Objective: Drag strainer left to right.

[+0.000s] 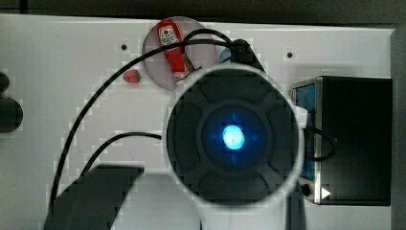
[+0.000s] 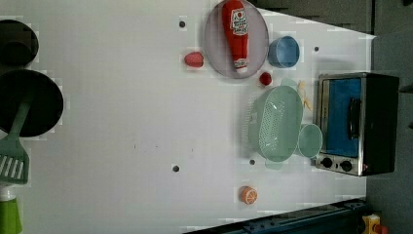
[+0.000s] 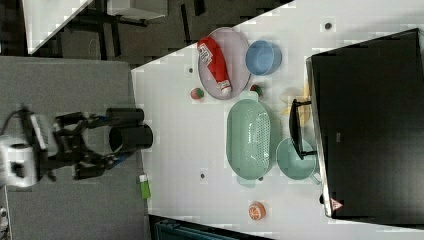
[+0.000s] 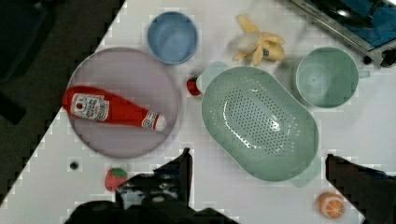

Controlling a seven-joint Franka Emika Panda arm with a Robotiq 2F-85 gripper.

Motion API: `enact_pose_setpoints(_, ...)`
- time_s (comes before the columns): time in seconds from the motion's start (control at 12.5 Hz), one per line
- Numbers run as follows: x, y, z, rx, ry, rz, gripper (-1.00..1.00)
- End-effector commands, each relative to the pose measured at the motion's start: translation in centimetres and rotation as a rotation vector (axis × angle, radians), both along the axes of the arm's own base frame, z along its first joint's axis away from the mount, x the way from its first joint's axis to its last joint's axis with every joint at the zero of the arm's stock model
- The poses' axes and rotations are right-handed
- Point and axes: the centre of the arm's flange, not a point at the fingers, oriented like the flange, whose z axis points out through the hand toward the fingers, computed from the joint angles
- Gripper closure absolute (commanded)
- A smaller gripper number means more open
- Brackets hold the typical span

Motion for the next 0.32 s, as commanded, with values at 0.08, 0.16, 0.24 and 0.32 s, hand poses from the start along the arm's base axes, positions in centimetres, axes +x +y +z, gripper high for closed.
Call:
enact_pose_setpoints(0.08, 0.12, -2.75, -3.01, -0.009, 0.108, 0.066, -1.00)
enact_pose_setpoints(0.16, 0.10, -2.84, -3.04, -0.008, 0.109, 0.064, -1.00)
enact_pose_setpoints(0.24, 0.10, -2.91, -3.05, -0.008, 0.110, 0.063, -1.00)
enact_pose_setpoints(0.32, 0.09, -3.05, -3.04, -0.008, 0.109, 0.060, -1.00)
